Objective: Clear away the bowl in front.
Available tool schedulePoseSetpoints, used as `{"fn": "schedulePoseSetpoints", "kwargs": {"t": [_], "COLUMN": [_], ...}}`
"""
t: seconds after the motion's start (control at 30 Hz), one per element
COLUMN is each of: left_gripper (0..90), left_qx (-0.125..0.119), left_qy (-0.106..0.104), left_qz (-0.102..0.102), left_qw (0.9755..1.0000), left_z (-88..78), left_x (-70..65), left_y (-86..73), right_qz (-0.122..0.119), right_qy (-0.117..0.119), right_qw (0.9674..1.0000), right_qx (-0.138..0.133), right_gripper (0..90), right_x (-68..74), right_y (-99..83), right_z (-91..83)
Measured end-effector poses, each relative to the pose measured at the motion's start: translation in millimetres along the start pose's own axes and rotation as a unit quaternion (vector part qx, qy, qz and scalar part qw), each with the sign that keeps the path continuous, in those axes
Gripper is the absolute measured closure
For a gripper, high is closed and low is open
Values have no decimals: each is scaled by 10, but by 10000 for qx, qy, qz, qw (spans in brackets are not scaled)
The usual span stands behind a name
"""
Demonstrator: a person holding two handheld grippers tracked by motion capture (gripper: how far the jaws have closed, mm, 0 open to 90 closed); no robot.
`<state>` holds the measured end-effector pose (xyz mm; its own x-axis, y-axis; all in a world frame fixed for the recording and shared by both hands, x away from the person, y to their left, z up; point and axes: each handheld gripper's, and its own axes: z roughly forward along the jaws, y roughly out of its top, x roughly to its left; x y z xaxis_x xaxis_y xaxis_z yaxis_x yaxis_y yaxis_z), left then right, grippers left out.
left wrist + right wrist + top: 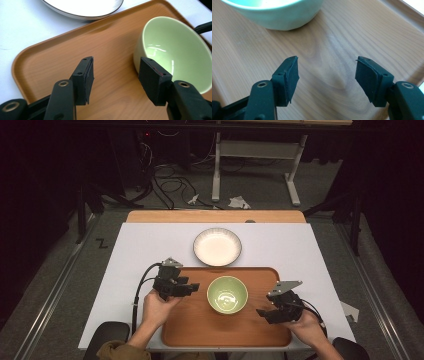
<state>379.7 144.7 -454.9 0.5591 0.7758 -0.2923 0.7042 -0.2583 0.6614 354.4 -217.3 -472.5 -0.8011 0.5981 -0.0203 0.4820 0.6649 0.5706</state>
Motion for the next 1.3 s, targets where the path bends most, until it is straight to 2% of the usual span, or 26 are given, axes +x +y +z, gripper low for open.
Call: {"fn": "schedulePoseSetpoints", "kwargs": {"t": [0.17, 0.37, 0.6, 0.77, 1.3], "left_gripper": [460, 459, 458, 456, 449], "left_qx": [96, 89, 155, 270, 367], "left_qy": [86, 93, 254, 405, 362], "left_qz": [77, 50, 132, 268, 306], "left_qw": [9999, 9999, 9995, 9985, 9982], "left_z": [63, 78, 105, 143, 184], "left_x": [3, 9, -1, -31, -46], "left_y": [-32, -43, -67, -81, -93], "right_qz": [-4, -6, -18, -12, -8], "right_qy": [-7, -5, -21, -29, -24], "right_qw": [10000, 10000, 10000, 10000, 10000], "right_qx": [8, 13, -6, -3, 8], "right_gripper": [355, 355, 355, 356, 355], "right_x": [0, -1, 1, -2, -6], "right_y": [1, 0, 3, 2, 0], "right_z": [2, -2, -10, -10, -7]}}
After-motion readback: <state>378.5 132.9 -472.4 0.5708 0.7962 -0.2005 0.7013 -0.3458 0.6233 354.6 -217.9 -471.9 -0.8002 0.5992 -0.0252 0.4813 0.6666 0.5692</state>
